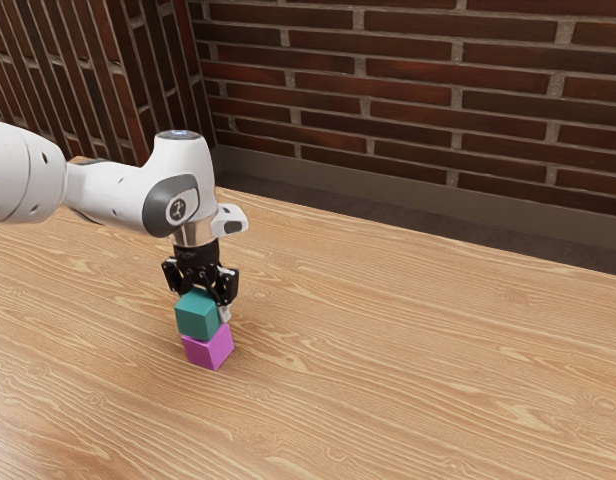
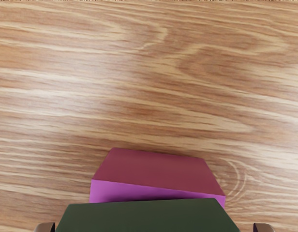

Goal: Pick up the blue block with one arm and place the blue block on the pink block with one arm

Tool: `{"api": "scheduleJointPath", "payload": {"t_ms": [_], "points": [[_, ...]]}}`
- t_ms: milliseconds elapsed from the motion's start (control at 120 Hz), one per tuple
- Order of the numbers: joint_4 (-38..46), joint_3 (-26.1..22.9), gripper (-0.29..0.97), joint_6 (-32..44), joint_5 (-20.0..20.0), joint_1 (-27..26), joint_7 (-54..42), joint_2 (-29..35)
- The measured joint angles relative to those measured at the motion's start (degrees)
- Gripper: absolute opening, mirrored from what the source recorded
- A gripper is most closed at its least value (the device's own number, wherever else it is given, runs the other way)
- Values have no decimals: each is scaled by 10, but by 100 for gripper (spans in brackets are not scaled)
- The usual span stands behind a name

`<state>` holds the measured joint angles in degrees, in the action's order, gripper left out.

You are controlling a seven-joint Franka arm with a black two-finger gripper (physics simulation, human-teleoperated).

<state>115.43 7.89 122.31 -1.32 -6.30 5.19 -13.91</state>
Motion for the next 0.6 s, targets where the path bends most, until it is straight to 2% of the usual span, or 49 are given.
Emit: {"api": "scheduleJointPath", "payload": {"t_ms": [83, 133, 333, 433, 500, 600], "points": [[3, 0, 35, 1, 1, 0, 2, 1], [3, -1, 44, 1, 0, -1, 2, 1], [3, -6, 55, 0, -4, -1, -1, 4], [-9, -9, 60, -16, 3, 3, -2, 29], [-53, -14, 62, -50, 14, 9, -3, 61], [-216, -34, 64, -150, 34, 13, -12, 85]]}}
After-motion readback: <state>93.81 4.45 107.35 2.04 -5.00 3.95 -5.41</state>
